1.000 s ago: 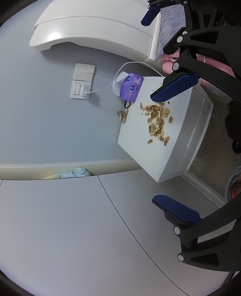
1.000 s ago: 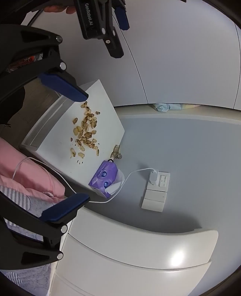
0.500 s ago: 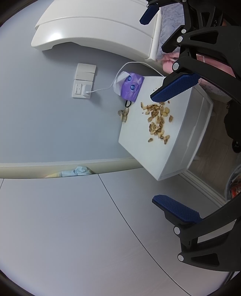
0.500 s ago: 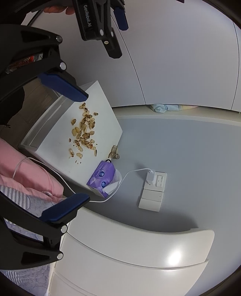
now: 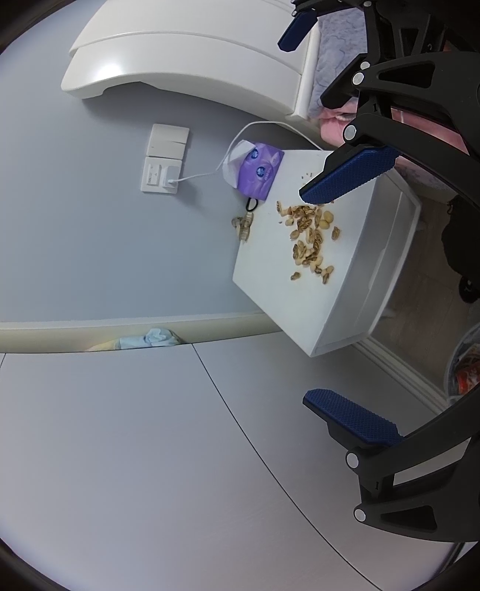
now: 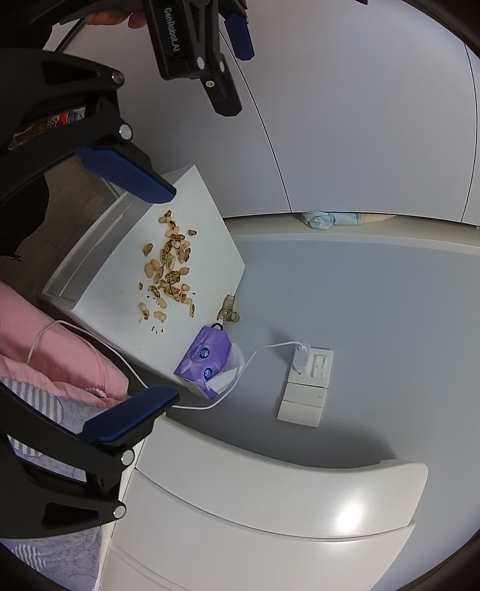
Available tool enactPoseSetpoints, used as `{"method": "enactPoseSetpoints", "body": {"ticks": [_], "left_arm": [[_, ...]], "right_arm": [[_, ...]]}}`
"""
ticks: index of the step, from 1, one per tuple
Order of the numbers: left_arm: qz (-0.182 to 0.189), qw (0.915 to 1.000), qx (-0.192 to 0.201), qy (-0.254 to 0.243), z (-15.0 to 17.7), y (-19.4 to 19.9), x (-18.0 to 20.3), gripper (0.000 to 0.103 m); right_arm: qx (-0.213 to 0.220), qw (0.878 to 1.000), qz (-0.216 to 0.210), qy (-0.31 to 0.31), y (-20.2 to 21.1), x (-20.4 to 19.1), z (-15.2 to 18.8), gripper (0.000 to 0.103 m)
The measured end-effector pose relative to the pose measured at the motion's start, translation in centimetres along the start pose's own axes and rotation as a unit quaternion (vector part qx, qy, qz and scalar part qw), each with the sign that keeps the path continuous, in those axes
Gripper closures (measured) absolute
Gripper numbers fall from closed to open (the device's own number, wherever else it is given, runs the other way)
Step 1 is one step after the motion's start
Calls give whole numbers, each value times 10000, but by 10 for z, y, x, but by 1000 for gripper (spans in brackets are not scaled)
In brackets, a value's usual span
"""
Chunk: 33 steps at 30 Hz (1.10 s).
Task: Collect trash
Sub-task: 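Move both tools toward the peanut shells on the white cabinet top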
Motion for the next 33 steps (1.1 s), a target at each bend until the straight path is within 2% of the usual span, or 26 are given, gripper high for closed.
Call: {"method": "enactPoseSetpoints", "body": {"ticks": [9, 14, 25, 33], "left_arm": [[-43, 9999, -112, 36, 7, -10, 1, 6], [2, 9997, -179, -140, 17, -16, 7, 6], [383, 9972, -410, -487, 50, -43, 10, 6], [585, 9945, -540, -674, 60, -71, 17, 6]], "right_arm": [[-262, 9996, 67, -29, -13, 10, 9, 7], [-375, 9991, -85, -203, -17, 17, 23, 7], [-385, 9991, -188, 44, -31, 16, 38, 7], [-523, 9973, -504, 76, -61, 12, 46, 7]]}}
Point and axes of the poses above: each gripper's, at about its wrist camera, not at the fingertips, and y roughly against the way its jaws point, x to its right, z to its underside, the point moved 8 cm from there along -y, roughly the way its jaws point
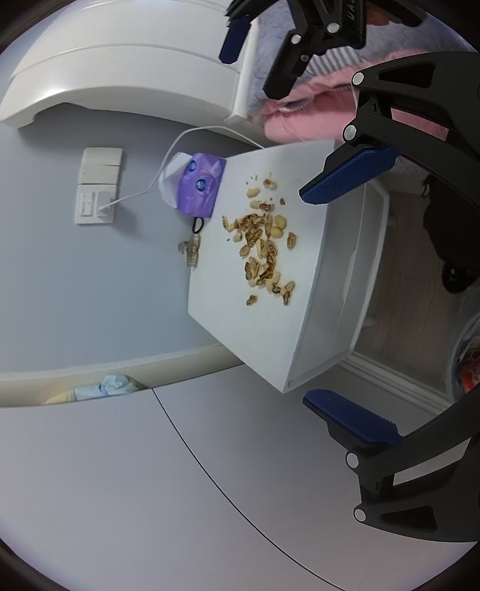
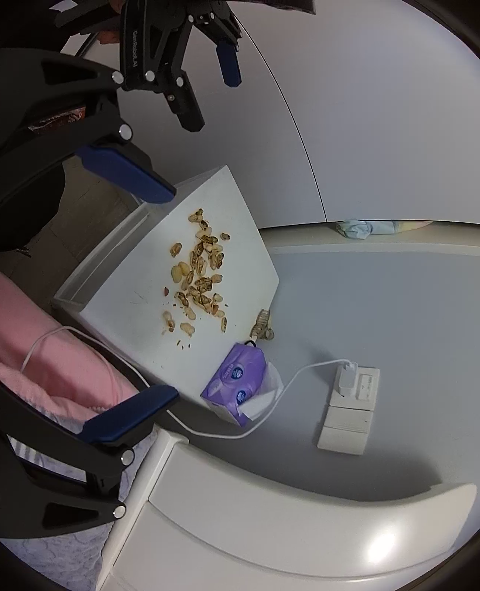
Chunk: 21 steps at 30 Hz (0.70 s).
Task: Collect trash
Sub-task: 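Move both tools toward the peanut shells on the white cabinet top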
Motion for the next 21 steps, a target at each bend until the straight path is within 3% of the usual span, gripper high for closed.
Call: {"method": "enactPoseSetpoints", "body": {"ticks": [9, 21], "left_arm": [[240, 9996, -71, 147, -5, -40, -11, 6], [384, 9989, -86, -253, -8, -88, 7, 6]], "right_arm": [[-24, 9997, -90, -217, -32, 9, -3, 7], [-166, 9996, -193, -143, -76, 13, 0, 7]]}}
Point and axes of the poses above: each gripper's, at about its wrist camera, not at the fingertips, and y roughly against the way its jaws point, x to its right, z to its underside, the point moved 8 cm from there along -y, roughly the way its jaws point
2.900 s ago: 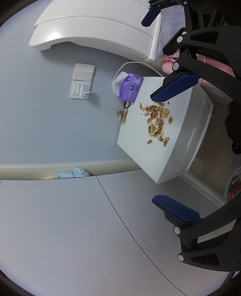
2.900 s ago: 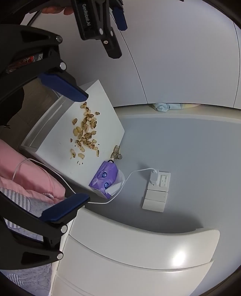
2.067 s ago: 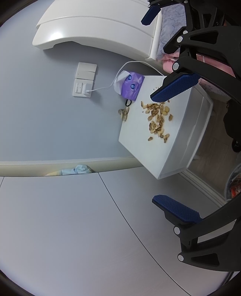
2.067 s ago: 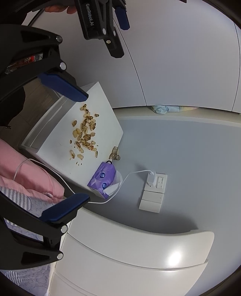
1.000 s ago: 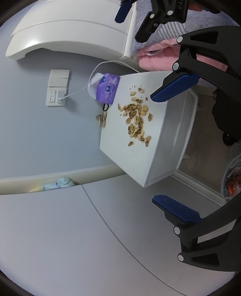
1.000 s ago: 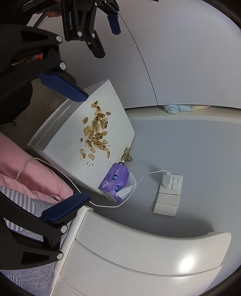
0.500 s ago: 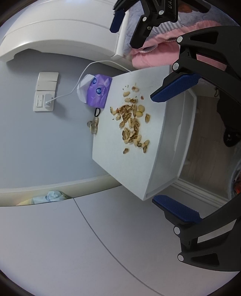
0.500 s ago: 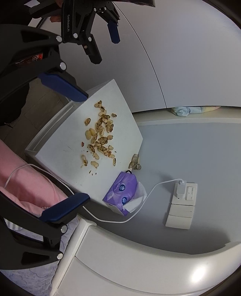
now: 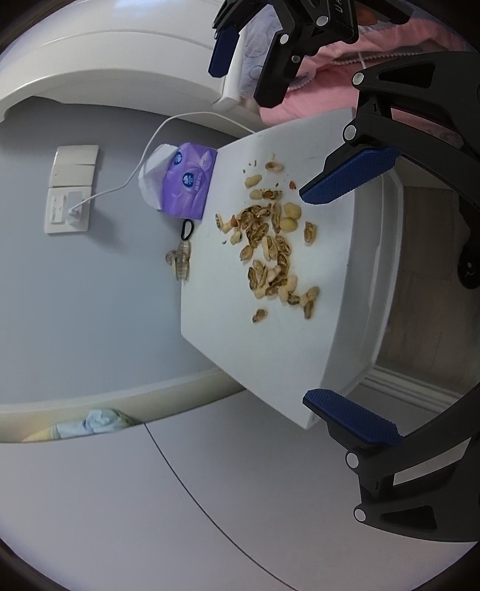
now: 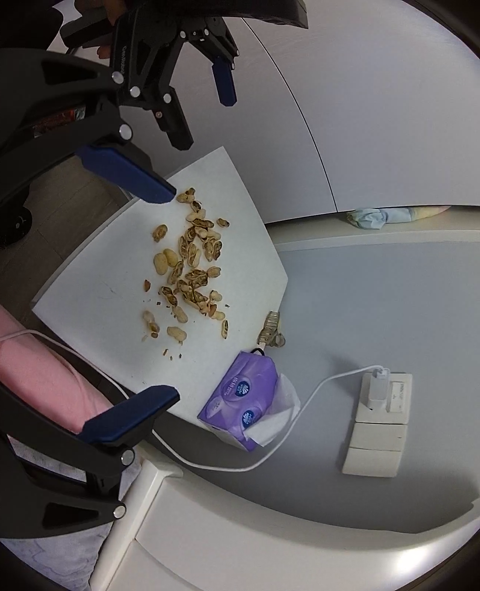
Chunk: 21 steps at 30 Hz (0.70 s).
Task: Collect trash
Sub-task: 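Lower the right tool over the peanut shells and close its fingers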
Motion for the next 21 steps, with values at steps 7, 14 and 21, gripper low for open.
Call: {"method": "enactPoseSetpoints", "body": {"ticks": [7, 14, 21], "left_arm": [[202, 9997, -40, -107, 5, -25, 1, 6], [415, 9981, -92, -440, 9, -50, 16, 6], [576, 9960, -95, -681, 8, -69, 30, 6]], "right_arm": [[-95, 9999, -109, -92, -26, -2, 6, 7], [-266, 9994, -172, -104, -54, -1, 8, 7], [-393, 9990, -106, -172, -78, 8, 12, 7]]}}
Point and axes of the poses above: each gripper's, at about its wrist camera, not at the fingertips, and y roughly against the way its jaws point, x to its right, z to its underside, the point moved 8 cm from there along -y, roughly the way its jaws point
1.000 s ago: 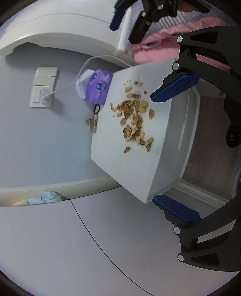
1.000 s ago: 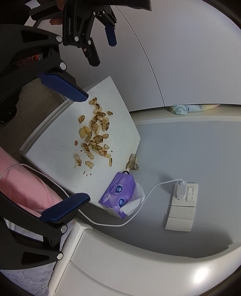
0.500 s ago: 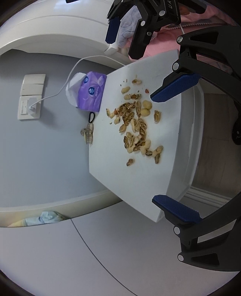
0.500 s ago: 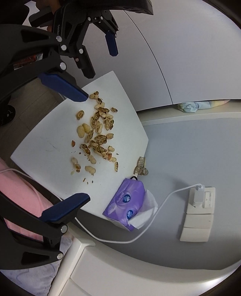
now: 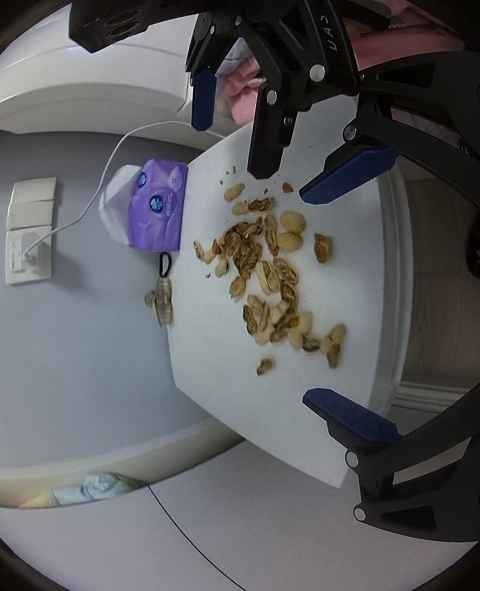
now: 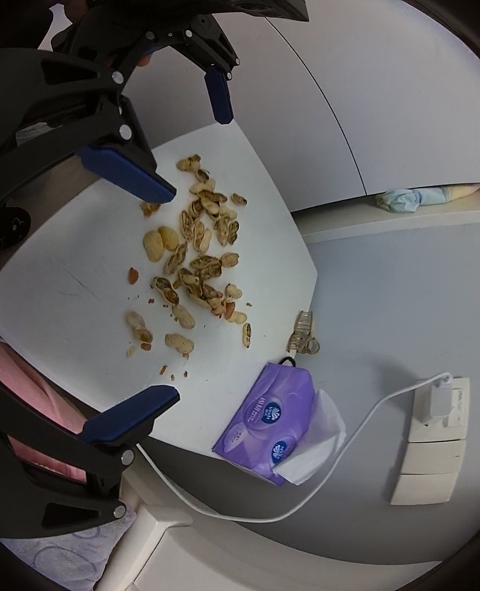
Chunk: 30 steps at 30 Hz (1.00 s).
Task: Collect trash
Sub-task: 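Lower the right tool over the peanut shells and close its fingers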
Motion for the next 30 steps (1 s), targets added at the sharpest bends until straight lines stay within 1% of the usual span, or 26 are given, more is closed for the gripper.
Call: {"method": "enactPoseSetpoints", "body": {"ticks": [7, 9, 10, 11, 15, 20, 21, 23, 26, 28, 30], "left_arm": [[222, 9994, 102, -249, -3, -15, 13, 6], [276, 9989, 156, -348, -5, -17, 17, 6], [291, 9986, 195, -394, -6, -18, 19, 6], [293, 9984, 220, -435, -7, -19, 20, 6], [369, 9972, 277, -595, -9, -25, 26, 6], [630, 9949, 285, -732, -10, -31, 33, 6], [709, 9941, 275, -775, -10, -32, 36, 9], [771, 9936, 247, -785, -10, -34, 38, 12], [813, 9936, 240, -747, -10, -37, 38, 17], [858, 9934, 213, -736, -9, -39, 39, 25], [898, 9929, 186, -763, -7, -41, 41, 30]], "right_arm": [[-15, 10000, -51, 16, -9, 3, 5, 7], [-14, 9999, -83, 71, -11, 4, 7, 13], [-24, 9999, -126, 88, -12, 4, 8, 19], [-43, 9998, -172, 113, -14, 4, 9, 20], [-76, 9994, -279, 172, -18, 5, 10, 20], [-232, 9987, -451, 68, -26, 11, 11, 21], [-237, 9986, -453, 130, -26, 11, 11, 25], [-285, 9981, -505, 211, -28, 10, 11, 29], [-310, 9980, -508, 228, -32, 11, 13, 29], [-303, 9978, -546, 204, -34, 12, 12, 29], [-291, 9976, -594, 219, -36, 11, 12, 29]]}}
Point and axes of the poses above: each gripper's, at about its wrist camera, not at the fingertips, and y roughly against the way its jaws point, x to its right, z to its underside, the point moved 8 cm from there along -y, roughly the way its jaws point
